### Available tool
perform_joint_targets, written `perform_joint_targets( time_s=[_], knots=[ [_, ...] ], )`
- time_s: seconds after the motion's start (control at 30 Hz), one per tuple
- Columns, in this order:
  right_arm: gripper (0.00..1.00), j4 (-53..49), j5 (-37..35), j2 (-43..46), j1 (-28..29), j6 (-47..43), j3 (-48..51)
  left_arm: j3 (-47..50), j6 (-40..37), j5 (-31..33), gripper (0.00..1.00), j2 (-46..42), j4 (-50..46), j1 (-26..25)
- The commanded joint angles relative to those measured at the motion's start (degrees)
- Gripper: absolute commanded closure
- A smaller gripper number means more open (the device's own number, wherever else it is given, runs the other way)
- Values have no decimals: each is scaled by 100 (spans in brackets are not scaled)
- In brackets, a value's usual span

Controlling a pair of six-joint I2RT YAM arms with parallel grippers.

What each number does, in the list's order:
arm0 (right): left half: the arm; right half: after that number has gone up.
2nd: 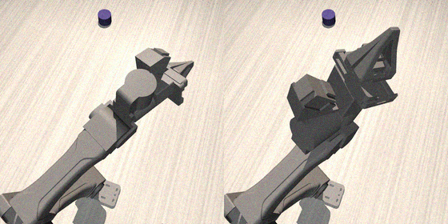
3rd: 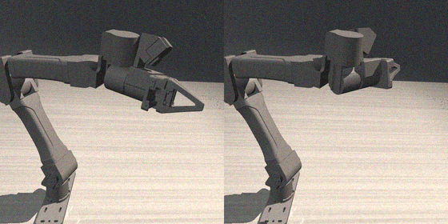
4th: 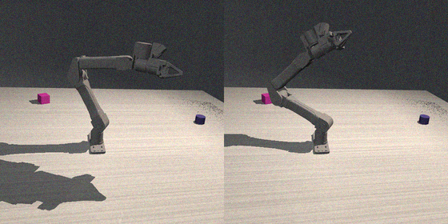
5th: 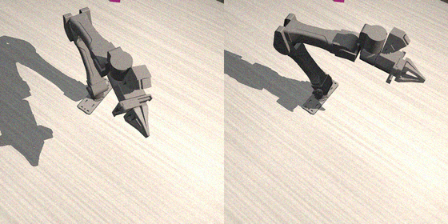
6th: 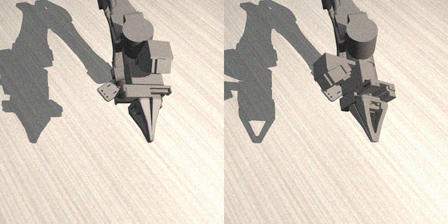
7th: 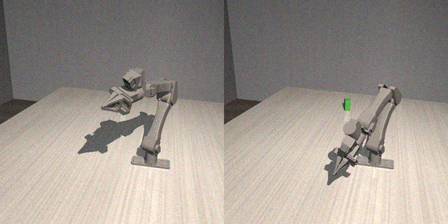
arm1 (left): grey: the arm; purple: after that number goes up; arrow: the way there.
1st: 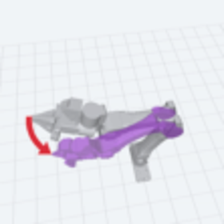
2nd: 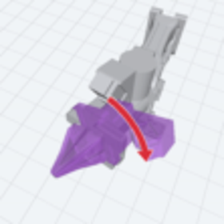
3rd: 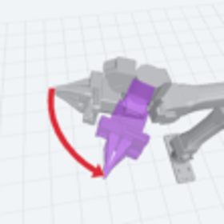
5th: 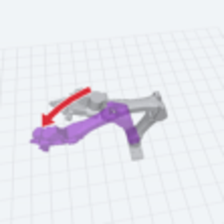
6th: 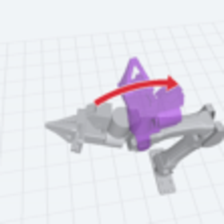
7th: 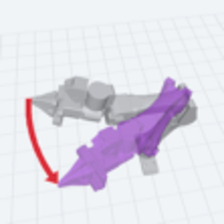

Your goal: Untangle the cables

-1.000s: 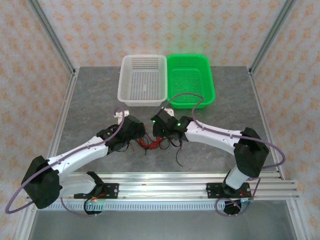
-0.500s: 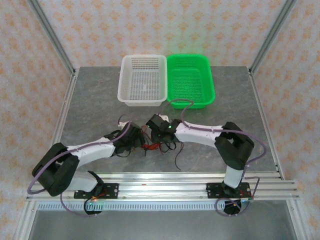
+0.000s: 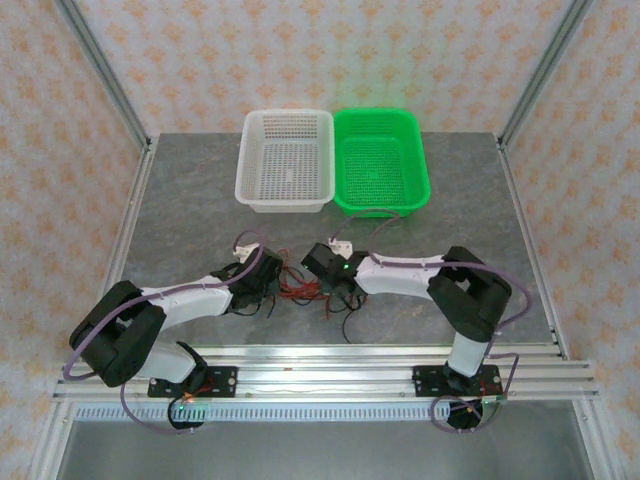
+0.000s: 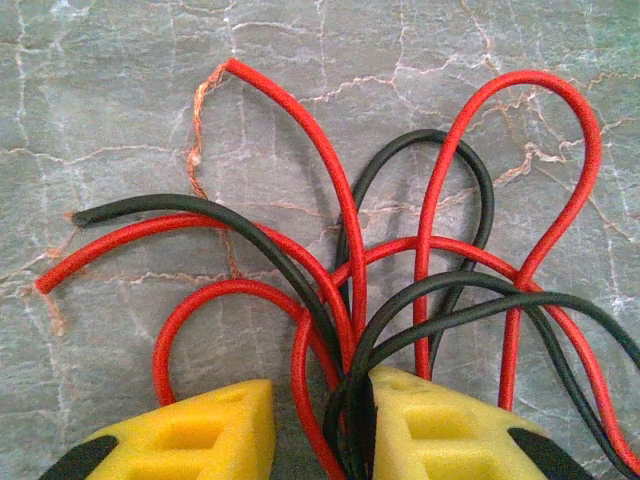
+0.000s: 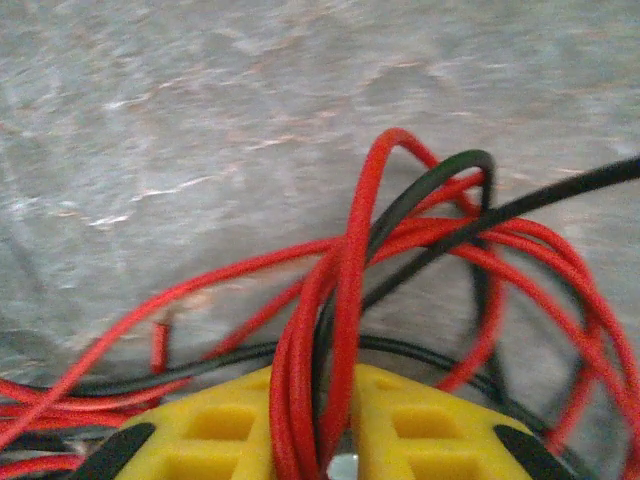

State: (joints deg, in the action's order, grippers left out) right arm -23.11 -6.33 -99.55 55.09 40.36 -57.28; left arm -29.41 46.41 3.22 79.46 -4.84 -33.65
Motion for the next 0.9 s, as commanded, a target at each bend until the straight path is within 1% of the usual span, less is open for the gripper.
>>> perform_joint_targets(
  time_s=[0.0,0.1,0.23,0.37,0.4,0.47,0.57,0.67,0.73,0.87],
  knots=[
    [82,-540,-756,514,-235,305,399,207,44,176,72,232,83,269],
    [88,-603,-817,947,-541,299,825,240,18,193,73,236,162,392],
    [88,-759,-972,1598,-831,248,1126,234,-1,186,74,289,285,500],
    [88,-842,-970,2156,-1168,111,1359,169,-42,155,74,252,382,527],
    [88,-847,-956,2284,-1280,68,1416,143,-61,139,73,216,396,526],
    [87,-908,-970,2521,-1477,-4,1513,66,-125,79,68,106,390,527],
    [80,-1079,-1010,2873,-1760,-91,1613,-122,-235,-21,58,-155,268,526],
    [66,-1315,-982,3155,-1879,-188,1557,-376,-339,-121,48,-454,67,526],
    [57,-1485,-846,3163,-1879,-259,1428,-543,-408,-217,43,-678,-69,526],
    [51,-1644,-300,3362,-1841,-440,1123,-858,-539,-309,35,-1038,-445,522]
  ],
)
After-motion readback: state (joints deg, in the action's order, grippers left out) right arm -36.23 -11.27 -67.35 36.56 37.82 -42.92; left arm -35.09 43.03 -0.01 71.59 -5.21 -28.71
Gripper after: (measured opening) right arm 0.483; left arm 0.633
